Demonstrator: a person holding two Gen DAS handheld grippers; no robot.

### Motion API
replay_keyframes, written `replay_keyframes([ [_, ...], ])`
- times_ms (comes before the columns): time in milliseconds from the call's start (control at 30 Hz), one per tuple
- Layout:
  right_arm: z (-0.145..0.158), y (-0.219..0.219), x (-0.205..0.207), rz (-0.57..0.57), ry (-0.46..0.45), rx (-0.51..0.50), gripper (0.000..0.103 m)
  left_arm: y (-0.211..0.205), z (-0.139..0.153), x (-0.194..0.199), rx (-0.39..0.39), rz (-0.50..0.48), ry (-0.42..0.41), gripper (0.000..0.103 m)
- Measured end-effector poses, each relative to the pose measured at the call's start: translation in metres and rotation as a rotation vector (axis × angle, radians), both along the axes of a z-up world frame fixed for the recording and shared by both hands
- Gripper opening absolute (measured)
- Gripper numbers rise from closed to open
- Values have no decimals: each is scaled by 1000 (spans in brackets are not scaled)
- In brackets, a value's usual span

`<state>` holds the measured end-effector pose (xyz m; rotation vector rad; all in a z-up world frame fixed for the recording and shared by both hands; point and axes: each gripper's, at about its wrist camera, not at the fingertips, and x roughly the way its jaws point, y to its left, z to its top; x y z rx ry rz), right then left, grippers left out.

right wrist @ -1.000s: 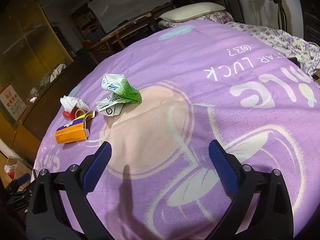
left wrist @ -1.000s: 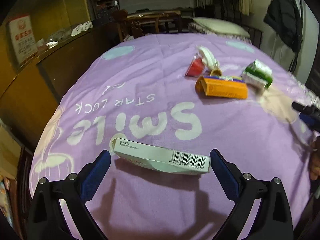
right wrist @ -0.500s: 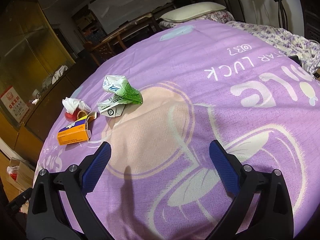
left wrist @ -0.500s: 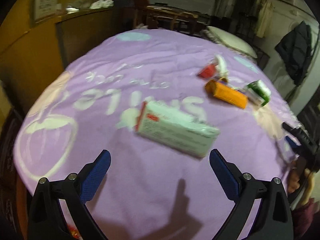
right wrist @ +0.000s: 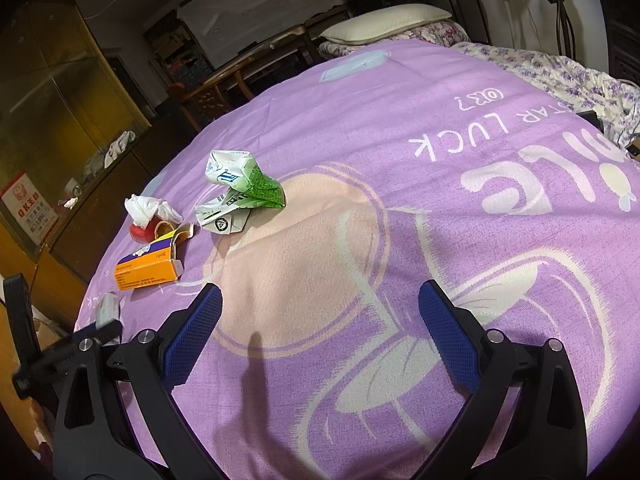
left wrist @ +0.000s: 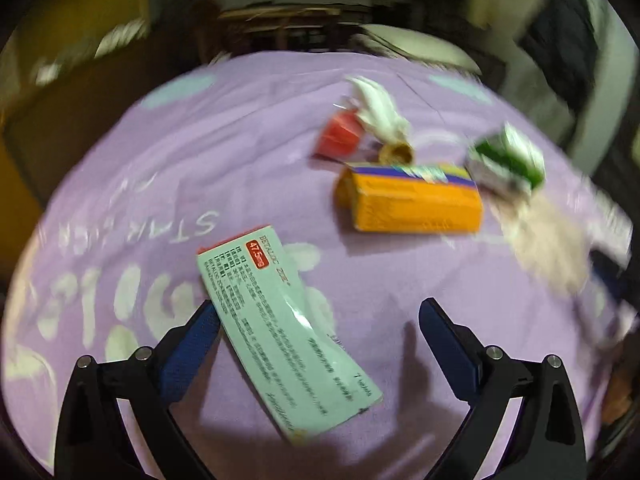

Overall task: Collect trash
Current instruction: 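Grasp the white medicine box with the left tool and lift it, then grasp the orange-purple box with the right tool while the left tool holds the medicine box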

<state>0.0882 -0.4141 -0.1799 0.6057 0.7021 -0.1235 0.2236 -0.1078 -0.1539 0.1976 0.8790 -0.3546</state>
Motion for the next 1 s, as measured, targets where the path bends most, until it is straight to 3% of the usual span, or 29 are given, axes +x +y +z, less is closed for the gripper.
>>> replay_keyframes([
  [100, 0, 0, 0, 0, 3, -4, 95, 5, -10, -4, 29, 2, 8, 97],
  [233, 0, 1, 1, 1, 10, -15, 95, 40, -10, 7, -95, 84, 51, 97],
  [367, 0, 6, 3, 3, 23, -37, 95, 63, -14, 17, -166, 123, 79, 97],
  [600, 6, 18, 1, 19, 27, -104, 95, 68, -13, 9, -165, 124, 62, 97],
  [633, 9, 22, 1, 31, 17, -119, 95, 70, -11, 8, -170, 133, 56, 94],
  [800, 23, 73, 17, 226, -33, -164, 95, 76, -9, -3, -95, 147, -2, 56],
  [867, 28, 101, 34, 320, -45, -192, 94, 86, -11, -8, -85, 138, -18, 49],
  [1000, 40, 144, 66, 437, -79, -290, 94, 92, -13, -10, -105, 125, -26, 49],
])
